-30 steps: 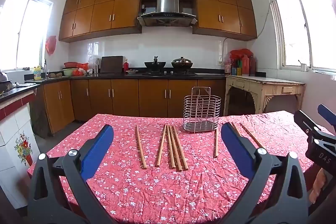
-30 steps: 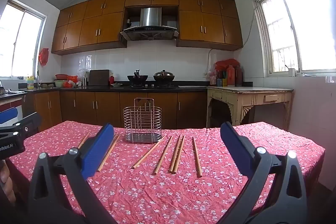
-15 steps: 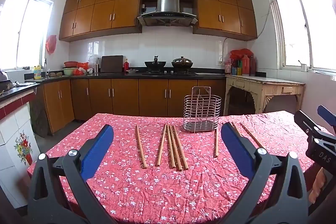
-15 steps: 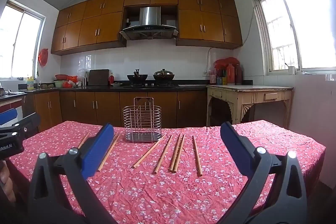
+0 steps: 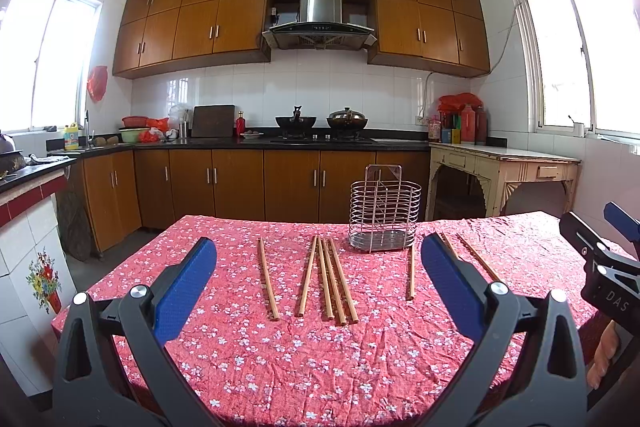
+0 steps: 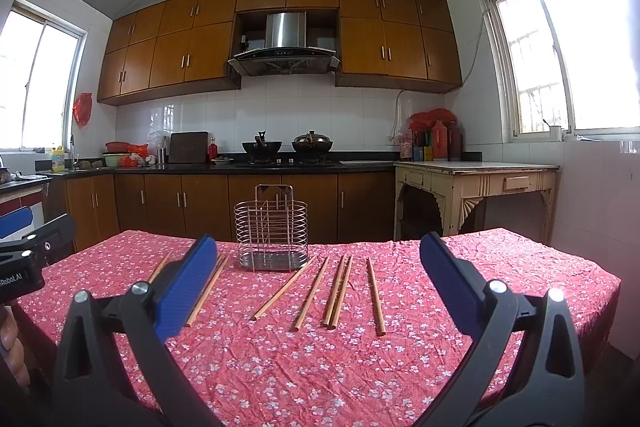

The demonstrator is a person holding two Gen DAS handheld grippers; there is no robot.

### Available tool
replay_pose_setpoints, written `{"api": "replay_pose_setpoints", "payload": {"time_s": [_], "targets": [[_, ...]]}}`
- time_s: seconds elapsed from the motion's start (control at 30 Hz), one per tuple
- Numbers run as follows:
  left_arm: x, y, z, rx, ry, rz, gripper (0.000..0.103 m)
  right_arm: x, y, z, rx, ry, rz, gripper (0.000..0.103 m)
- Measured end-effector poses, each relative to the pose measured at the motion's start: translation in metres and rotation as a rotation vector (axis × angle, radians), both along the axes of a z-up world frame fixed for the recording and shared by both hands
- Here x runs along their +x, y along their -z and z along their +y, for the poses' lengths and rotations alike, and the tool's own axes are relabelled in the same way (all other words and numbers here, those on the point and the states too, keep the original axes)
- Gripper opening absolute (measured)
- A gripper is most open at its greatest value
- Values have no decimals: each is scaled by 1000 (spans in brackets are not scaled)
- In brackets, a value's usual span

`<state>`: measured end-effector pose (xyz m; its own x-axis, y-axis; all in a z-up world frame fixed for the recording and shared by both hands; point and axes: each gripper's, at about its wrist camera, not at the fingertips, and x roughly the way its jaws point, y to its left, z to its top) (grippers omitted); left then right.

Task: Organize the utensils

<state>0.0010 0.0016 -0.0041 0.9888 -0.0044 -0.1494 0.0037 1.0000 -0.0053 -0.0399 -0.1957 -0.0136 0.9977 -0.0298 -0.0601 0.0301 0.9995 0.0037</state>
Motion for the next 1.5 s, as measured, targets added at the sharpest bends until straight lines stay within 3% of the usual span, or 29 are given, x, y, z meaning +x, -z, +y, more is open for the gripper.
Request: {"api": "replay_pose_setpoints", "payload": {"time_s": [1.5], "targets": [[2,4,0,-1,-2,11,101,3,6,-4,12,-2,9,99]]}}
